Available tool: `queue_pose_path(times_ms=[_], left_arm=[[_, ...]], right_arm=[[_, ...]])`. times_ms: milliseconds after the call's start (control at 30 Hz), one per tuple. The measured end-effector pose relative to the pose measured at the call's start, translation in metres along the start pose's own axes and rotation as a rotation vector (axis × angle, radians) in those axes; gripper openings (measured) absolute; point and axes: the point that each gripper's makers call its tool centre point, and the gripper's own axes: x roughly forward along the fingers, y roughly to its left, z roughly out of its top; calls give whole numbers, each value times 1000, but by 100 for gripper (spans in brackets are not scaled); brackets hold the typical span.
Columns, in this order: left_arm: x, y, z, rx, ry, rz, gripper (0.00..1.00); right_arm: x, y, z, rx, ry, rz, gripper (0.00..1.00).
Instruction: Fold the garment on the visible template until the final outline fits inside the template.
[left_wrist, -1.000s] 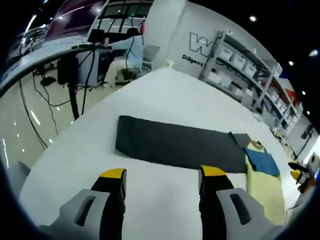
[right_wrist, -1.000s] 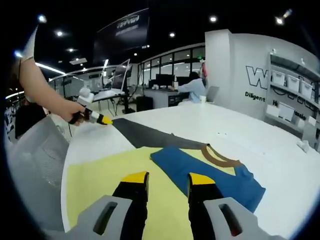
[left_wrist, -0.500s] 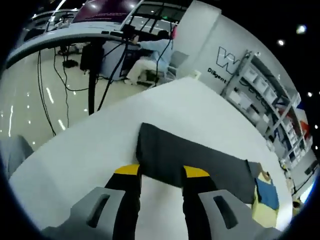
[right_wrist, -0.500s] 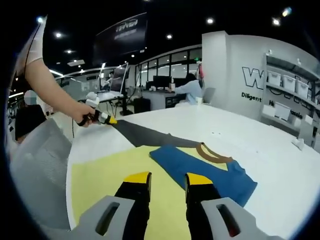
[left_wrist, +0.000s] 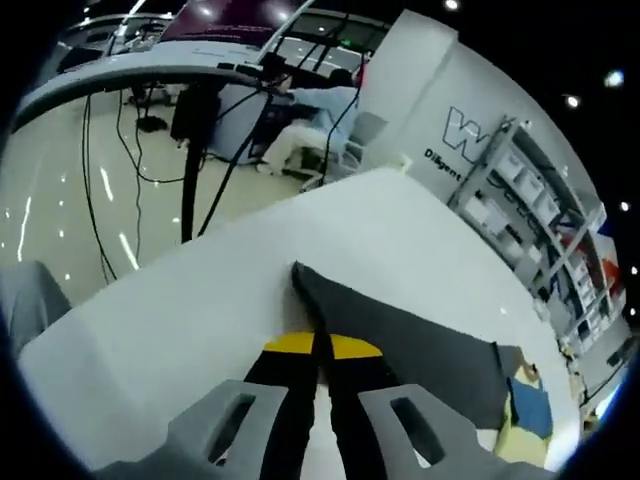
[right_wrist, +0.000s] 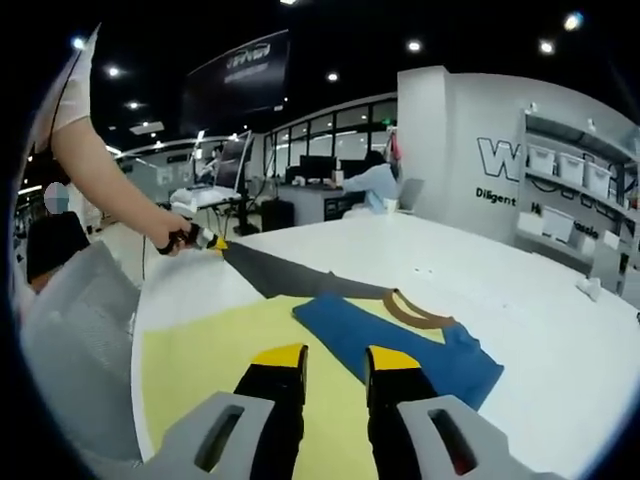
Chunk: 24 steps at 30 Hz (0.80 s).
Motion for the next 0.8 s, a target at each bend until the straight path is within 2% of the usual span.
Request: queue_pose_path(times_ms=[167,267,500,600,667,700,800], left_arm=[[-10,-38,16,-4,-41,-105,1],[-18,-68,28,-10,-70,-182,1],[-23,-132,49,46,-104,-326,1],[-24,-159,53,84,-105,-384,1],[-24,-179,56,82,-107,-426,1],[-25,-183,57,84,-108,-434,1],[-24,-215,58,114,-104,-499,1]], right_arm=[[-7,-2,3,8,-16,-17,17],[-12,-2,4,18,-27,-25,18],[-28,-3,6,28,-47,-51,21],[-35,-6,5,47,-55,-67,25],[-38,-6,4,49,-58,-73,26],[-41,-6,4,51,-60,-76,27],[-47,-8,3,59,-66,-86,31]])
